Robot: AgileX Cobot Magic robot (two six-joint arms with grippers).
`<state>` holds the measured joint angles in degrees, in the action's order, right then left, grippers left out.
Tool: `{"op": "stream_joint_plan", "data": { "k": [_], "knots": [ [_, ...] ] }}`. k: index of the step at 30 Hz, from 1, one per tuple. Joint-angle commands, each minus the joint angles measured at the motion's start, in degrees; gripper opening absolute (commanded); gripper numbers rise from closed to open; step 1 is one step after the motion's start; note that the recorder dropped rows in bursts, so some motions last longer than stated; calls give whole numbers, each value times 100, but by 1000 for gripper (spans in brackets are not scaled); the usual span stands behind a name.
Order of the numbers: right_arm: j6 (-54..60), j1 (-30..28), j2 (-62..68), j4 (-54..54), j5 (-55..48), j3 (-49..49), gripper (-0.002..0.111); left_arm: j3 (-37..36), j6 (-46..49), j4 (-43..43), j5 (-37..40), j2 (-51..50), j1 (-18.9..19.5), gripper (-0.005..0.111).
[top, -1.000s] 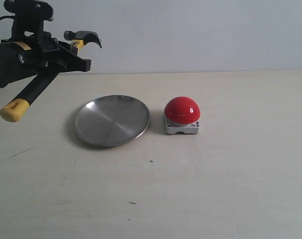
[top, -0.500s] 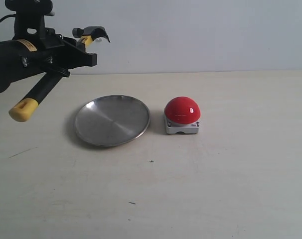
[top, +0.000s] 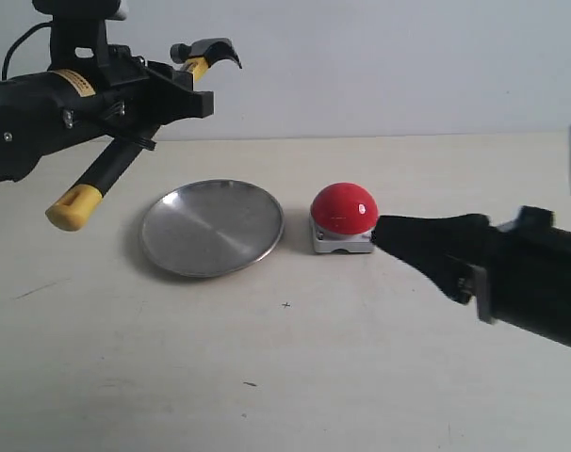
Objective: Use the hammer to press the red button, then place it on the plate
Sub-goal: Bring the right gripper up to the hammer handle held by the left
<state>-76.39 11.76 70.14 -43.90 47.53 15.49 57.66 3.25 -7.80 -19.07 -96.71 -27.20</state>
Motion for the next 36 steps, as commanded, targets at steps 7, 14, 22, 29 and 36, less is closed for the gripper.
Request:
{"op": "stream_joint_plan", "data": {
  "k": [7,14,22,29,36],
  "knots": [
    [31,1484,3566,236,2115,2127,31,35,-388,10,-571,219,-19,0],
    [846,2160,3778,1741,1565,2995,58,35,-499,33,-545,219,-53,0],
    [1081,2284,3828,2353,1193,3363,61,35,-692,179,-531,219,-92,0],
    [1264,2284,3988,2643,1210,3363,61,35,-692,185,-520,219,-92,0],
    [1354,2284,3988,2263,1200,3714,61,35,-1109,524,-450,219,-92,0]
  ]
}}
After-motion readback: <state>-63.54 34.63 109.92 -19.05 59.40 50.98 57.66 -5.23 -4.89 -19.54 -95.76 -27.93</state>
